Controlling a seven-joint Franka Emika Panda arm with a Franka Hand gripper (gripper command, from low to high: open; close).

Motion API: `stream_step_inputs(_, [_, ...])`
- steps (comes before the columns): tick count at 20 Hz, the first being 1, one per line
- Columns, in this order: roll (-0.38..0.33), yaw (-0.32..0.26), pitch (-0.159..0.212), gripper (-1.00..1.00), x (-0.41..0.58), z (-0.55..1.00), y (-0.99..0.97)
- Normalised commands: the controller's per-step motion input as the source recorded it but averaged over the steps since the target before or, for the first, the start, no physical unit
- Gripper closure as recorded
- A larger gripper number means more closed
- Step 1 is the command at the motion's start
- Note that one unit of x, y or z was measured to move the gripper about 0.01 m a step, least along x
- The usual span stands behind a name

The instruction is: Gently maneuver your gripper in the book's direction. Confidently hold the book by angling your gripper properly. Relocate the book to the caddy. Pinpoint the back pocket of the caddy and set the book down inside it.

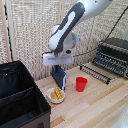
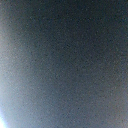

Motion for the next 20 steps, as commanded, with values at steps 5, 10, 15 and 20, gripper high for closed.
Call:
stream_step_inputs(5, [0.006,0.152,0.030,1.00,0.254,0.93,-0.21])
stream_step_inputs(10, [-0.016,-0.039,0.146,1.00,0.319,0.84,0.16])
stream_step_inputs(15, [0.014,-0.266,0.045,1.00,0.033,0.72,0.04])
stream_step_inputs(20, [0.040,-0.356,0.000,1.00,-0.005,0.63,-0.03])
